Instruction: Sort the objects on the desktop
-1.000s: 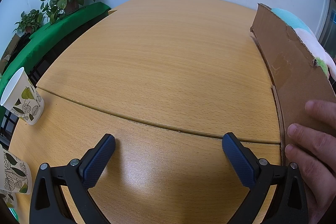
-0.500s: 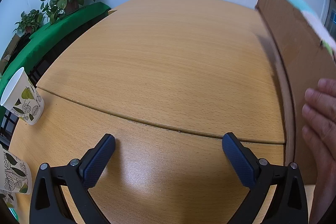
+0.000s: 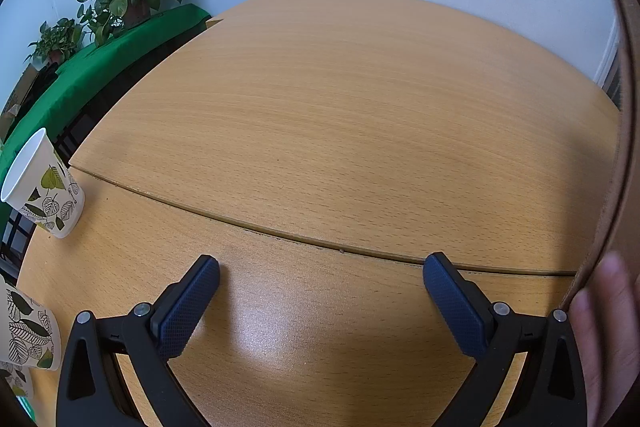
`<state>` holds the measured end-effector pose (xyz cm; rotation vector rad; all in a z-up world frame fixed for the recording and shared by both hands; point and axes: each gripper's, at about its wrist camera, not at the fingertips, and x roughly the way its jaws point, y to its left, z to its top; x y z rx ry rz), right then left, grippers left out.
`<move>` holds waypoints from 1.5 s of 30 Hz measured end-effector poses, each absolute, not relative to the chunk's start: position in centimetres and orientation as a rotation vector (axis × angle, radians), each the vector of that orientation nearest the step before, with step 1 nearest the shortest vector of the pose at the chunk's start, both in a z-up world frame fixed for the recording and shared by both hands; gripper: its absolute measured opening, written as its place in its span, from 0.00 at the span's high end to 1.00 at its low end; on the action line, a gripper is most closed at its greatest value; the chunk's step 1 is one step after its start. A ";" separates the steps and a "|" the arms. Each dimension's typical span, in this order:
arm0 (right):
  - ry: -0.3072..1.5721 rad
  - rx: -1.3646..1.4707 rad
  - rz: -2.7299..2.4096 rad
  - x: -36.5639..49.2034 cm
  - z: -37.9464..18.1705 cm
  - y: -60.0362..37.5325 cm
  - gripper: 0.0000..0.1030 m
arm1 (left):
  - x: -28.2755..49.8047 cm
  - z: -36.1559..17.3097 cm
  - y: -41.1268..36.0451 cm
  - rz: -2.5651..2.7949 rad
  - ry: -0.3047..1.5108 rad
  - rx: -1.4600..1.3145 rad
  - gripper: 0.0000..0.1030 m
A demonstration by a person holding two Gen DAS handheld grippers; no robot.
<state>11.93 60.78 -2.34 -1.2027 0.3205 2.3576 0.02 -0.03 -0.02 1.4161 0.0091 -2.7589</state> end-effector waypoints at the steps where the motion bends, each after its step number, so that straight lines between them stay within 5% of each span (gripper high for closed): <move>1: 0.321 -1.205 2.357 12.1 -2.2 60.7 0.00 | 0.0 0.0 0.0 -2.758 0.009 1.419 0.00; 45: 0.320 -1.203 2.357 11.3 -2.8 60.5 0.00 | -0.1 0.3 -0.4 -2.765 0.005 1.420 0.00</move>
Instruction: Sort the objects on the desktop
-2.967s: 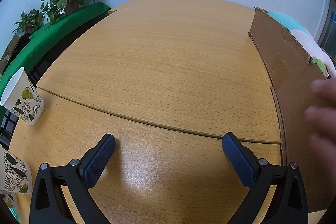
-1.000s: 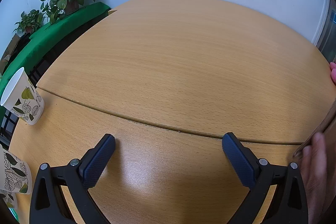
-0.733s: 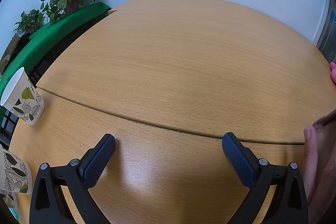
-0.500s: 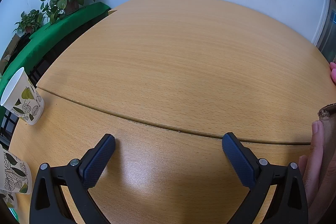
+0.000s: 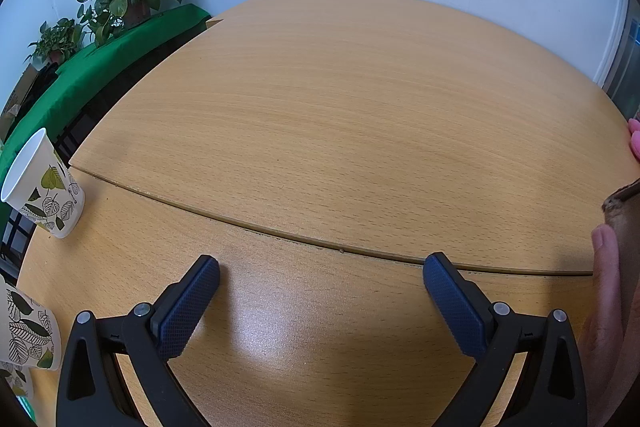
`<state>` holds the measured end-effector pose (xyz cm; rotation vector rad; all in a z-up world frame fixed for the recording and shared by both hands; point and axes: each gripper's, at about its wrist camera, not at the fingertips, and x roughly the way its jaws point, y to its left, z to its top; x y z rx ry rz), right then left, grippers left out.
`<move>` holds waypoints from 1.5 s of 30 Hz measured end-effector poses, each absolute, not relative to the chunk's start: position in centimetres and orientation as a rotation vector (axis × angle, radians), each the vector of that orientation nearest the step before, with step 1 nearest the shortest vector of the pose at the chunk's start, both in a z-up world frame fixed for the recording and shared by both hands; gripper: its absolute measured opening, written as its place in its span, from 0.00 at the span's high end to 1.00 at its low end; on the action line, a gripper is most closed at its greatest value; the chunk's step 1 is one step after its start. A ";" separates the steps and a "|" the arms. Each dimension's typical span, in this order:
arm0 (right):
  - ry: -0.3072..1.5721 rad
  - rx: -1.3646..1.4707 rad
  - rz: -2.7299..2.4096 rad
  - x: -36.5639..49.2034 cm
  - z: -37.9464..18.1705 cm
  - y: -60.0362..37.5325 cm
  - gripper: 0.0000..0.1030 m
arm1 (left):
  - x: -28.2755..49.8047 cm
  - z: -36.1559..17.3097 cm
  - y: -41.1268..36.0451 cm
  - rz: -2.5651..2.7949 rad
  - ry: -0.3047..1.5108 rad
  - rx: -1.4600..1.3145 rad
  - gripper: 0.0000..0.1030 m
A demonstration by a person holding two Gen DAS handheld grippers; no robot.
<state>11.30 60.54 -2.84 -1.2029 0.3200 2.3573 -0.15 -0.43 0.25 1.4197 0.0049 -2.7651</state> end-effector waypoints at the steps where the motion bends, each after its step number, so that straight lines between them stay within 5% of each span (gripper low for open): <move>1: 0.320 -1.203 2.357 11.3 -2.9 60.5 0.00 | -0.2 0.2 -0.4 -2.764 0.004 1.421 0.00; 45: 0.320 -1.201 2.358 11.5 -2.7 60.8 0.00 | -0.2 0.3 -0.5 -2.775 -0.002 1.423 0.00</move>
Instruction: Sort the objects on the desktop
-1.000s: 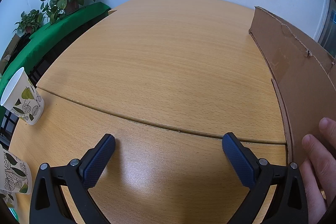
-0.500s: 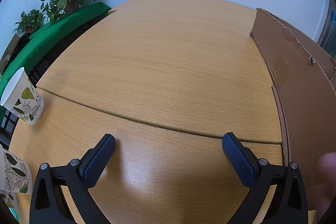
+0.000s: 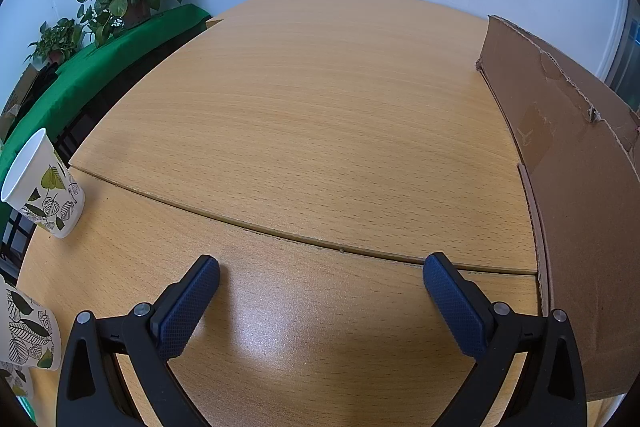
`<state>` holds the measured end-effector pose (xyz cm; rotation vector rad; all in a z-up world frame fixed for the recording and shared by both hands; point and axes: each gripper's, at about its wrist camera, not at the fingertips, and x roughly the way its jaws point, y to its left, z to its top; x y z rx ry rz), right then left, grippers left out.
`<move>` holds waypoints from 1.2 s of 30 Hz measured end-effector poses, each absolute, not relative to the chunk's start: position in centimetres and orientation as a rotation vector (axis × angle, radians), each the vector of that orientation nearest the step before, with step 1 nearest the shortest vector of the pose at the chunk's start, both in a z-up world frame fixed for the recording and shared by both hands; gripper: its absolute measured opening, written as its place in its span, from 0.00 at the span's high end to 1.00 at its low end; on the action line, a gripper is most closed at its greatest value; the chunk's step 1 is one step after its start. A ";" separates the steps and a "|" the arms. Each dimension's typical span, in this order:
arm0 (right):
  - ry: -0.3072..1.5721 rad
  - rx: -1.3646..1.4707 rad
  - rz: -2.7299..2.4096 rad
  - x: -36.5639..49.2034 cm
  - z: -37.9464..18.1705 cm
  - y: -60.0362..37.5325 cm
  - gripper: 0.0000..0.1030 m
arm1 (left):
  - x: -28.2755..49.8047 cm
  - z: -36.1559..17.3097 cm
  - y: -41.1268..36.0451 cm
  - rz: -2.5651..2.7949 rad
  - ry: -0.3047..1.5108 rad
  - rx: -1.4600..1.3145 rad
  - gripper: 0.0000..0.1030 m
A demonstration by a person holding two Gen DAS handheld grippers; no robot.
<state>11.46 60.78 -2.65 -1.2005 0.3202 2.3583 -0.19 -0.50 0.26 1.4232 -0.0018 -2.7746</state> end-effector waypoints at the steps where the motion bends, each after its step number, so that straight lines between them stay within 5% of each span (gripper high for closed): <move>1: 0.320 -1.200 2.359 11.5 -2.7 60.8 0.00 | -0.1 0.3 -0.4 -2.775 -0.002 1.423 0.00; 36: 0.316 -1.211 2.364 11.3 -2.7 60.7 0.00 | 0.3 0.2 0.0 -2.795 -0.016 1.428 0.00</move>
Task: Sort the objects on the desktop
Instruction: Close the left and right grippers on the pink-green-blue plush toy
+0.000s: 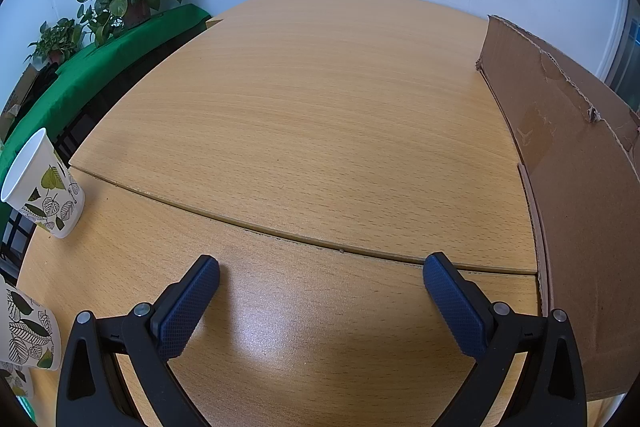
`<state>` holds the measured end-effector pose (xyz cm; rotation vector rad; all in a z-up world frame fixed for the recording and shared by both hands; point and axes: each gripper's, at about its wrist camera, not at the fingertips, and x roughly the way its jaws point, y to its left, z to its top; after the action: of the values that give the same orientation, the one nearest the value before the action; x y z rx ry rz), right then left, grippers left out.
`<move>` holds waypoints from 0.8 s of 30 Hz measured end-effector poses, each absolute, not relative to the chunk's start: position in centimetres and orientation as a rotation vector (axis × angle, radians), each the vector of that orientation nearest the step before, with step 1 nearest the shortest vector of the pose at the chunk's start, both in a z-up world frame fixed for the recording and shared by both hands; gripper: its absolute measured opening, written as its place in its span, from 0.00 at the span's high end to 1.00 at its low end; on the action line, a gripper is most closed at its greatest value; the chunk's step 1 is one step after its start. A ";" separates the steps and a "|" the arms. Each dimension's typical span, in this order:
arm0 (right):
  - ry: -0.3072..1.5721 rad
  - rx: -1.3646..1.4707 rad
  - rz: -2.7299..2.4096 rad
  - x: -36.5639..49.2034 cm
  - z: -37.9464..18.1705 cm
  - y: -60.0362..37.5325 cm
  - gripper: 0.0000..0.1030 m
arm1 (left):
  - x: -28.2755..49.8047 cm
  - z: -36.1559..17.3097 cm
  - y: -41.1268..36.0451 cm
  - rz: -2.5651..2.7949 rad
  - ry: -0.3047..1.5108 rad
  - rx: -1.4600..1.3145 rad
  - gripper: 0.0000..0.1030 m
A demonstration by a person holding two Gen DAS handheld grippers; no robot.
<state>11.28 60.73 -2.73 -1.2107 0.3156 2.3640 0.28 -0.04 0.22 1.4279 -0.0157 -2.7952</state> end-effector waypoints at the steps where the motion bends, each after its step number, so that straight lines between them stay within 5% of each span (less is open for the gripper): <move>1: 0.319 -1.229 2.357 11.6 -2.7 60.7 0.00 | 0.3 0.2 0.0 -2.795 -0.017 1.429 0.00; 7: 0.398 -1.206 2.377 15.6 0.4 58.9 0.00 | 1.0 0.6 -0.2 -2.770 -0.019 1.572 0.00; 14: 0.196 -1.020 2.847 22.0 12.9 46.8 0.00 | 10.6 9.1 -0.4 -2.989 0.259 1.669 0.00; 17: 0.137 -0.976 3.154 24.0 14.1 39.8 0.00 | 15.8 11.7 0.5 -3.176 0.453 1.683 0.00; 24: 0.094 -1.548 3.399 22.7 9.3 24.7 0.01 | 20.9 11.9 3.6 -3.183 0.400 2.008 0.02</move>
<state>22.68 24.73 9.33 -1.5481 0.0941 3.3992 20.88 3.56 11.86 2.0081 0.3998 -3.1829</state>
